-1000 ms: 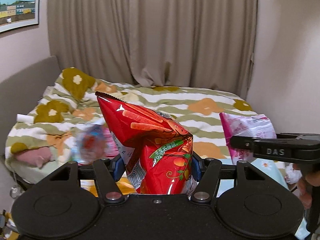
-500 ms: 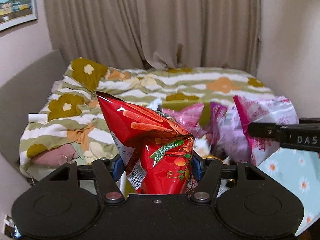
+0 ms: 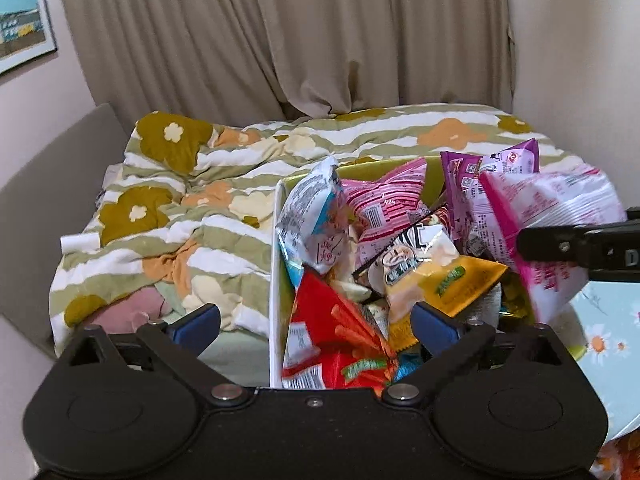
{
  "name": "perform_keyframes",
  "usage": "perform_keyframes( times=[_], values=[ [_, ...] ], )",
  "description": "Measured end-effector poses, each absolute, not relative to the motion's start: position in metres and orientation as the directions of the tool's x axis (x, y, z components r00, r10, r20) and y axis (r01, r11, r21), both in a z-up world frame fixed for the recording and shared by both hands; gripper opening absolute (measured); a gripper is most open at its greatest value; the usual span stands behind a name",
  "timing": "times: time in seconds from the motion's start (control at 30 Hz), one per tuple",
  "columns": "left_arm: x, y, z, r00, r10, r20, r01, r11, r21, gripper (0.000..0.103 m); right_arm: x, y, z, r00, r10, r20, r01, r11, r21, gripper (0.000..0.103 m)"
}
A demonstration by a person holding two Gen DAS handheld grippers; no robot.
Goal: Organize snacks
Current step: 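Carry both bags over the box and open both tools to drop them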
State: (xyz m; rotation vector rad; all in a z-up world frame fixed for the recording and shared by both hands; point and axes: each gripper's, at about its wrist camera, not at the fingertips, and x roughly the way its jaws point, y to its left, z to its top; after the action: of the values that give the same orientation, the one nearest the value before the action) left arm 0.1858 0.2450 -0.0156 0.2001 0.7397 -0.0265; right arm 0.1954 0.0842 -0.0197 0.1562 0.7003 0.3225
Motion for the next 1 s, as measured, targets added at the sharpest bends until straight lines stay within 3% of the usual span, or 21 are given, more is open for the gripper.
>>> perform_keyframes(
  times=[0.47,0.53,0.6,0.63,1.0],
  values=[
    [0.15,0.267,0.007,0.756,0.062,-0.651,-0.033,0.998,0.058,0.103,0.199,0.104,-0.014,0.687,0.428,-0.587,-0.334,0.904,0.268,0.064],
    [0.149,0.27,0.006,0.757,0.068,-0.649,-0.042,0.998,0.055,0.103,0.201,0.11,-0.016,0.688,0.433,-0.582,-0.343,0.901,0.265,0.071],
    [0.147,0.272,0.002,0.753,0.073,-0.654,-0.048,0.997,0.056,0.103,0.204,0.115,-0.021,0.679,0.437,-0.59,-0.344,0.899,0.271,0.089],
    [0.146,0.273,-0.001,0.749,0.075,-0.659,-0.049,0.997,0.058,0.103,0.204,0.118,-0.024,0.686,0.424,-0.591,-0.332,0.906,0.264,0.103],
    [0.137,0.27,-0.018,0.729,0.047,-0.683,-0.011,0.998,0.057,0.103,0.187,0.104,-0.038,0.688,0.367,-0.627,-0.245,0.93,0.275,0.103]
  ],
)
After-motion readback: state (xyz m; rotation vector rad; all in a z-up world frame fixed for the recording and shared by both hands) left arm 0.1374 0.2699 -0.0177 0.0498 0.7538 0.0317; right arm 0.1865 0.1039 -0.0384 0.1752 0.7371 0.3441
